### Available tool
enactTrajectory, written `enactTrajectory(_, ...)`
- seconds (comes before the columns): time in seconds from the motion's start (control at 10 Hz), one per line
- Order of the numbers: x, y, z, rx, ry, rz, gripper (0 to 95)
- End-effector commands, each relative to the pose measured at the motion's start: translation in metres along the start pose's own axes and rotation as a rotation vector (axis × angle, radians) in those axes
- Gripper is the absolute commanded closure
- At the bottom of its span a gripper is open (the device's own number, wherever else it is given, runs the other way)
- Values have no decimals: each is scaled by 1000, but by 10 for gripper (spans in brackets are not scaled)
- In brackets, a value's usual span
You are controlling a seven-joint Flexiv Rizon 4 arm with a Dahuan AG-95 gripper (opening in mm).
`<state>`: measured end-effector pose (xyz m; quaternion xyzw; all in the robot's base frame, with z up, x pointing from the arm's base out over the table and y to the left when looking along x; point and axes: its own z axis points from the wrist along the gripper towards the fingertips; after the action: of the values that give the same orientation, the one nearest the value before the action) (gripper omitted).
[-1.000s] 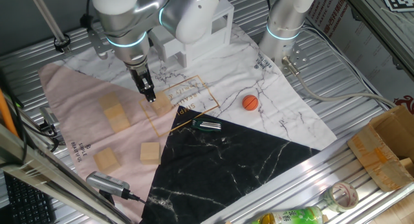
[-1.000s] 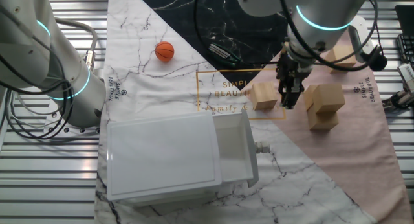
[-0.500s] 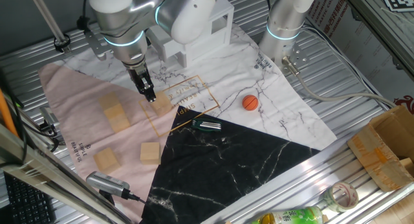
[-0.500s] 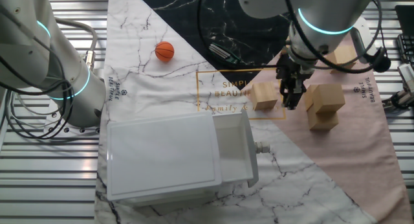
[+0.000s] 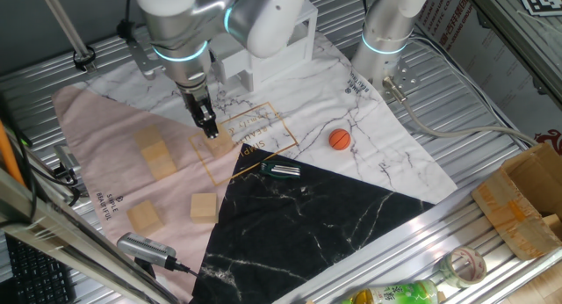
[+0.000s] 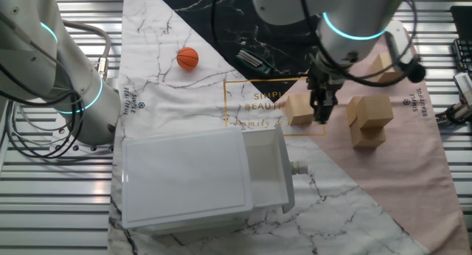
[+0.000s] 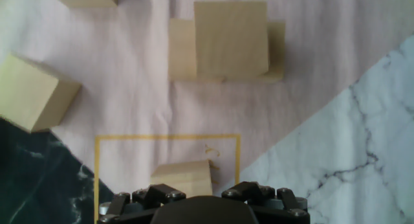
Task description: Stack the blocks into a pyramid shape
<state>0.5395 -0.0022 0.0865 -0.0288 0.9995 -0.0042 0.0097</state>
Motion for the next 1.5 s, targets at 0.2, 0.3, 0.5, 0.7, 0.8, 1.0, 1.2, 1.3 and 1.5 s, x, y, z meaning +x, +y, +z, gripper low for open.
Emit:
enactTrajectory(0.2, 6, 2, 3, -4, -3, 0, 190)
enactTrajectory(0.3, 8, 3, 4, -4, -5, 1, 190)
enactTrajectory(0.5, 9, 7, 10, -4, -10, 9, 190)
enactTrajectory(0.7, 12, 12, 17, -3, -11, 11, 190)
enactTrajectory(0.8, 13, 14, 19, 1, -8, 6, 190)
enactTrajectory(1.0, 14, 15, 22, -3, -6, 0, 190)
enactTrajectory(1.2, 15, 15, 23, -5, -2, -19, 0)
enactTrajectory(1.3, 15, 15, 23, -7, 0, -18, 0)
enactTrajectory(1.5, 15, 15, 23, -7, 1, -16, 0)
